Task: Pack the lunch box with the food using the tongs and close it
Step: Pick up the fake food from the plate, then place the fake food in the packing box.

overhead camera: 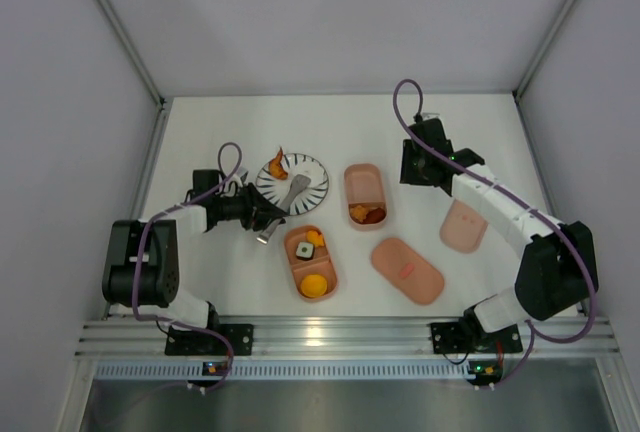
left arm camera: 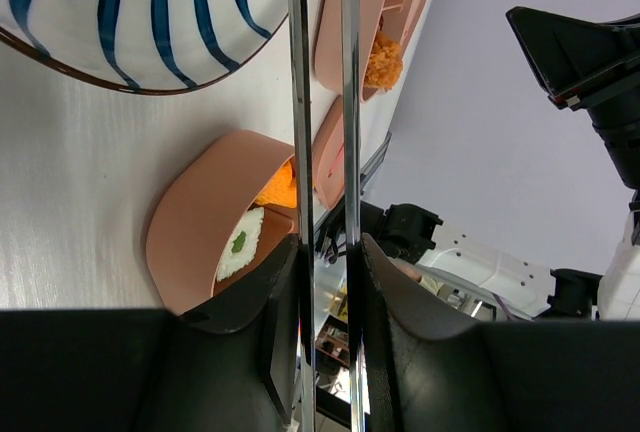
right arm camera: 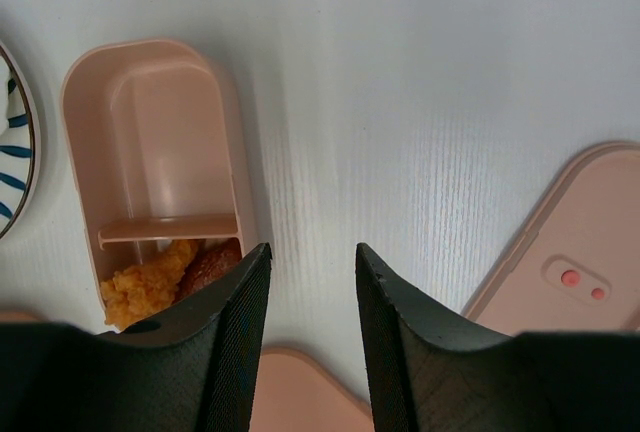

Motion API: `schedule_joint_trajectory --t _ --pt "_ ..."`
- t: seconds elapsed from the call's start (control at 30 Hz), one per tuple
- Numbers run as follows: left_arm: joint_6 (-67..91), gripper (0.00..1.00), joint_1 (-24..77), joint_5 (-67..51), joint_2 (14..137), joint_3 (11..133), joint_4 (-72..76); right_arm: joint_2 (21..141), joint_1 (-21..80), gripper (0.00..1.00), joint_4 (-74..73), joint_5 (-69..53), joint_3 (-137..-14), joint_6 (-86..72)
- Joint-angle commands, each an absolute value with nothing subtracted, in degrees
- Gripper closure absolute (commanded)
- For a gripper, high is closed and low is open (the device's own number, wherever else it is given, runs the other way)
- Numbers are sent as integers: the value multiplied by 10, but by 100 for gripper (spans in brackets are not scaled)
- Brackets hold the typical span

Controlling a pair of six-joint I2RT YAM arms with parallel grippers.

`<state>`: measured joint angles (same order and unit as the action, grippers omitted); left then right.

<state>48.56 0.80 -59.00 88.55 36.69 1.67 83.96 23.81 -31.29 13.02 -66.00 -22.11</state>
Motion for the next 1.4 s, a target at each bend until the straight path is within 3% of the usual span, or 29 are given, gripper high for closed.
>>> schedule_joint_trajectory --t 0.0,0.53,0.77,1.37 --pt "465 97 4 -601 861 396 25 812 234 61 -305 141 -661 -221" --pt "473 100 10 -597 779 410 6 801 233 61 -323 150 -672 -220" --pt "462 100 75 -587 761 444 -28 789 233 61 -330 156 -672 -221" --pt "295 99 208 -361 789 593 -266 749 233 62 -345 180 -657 -228"
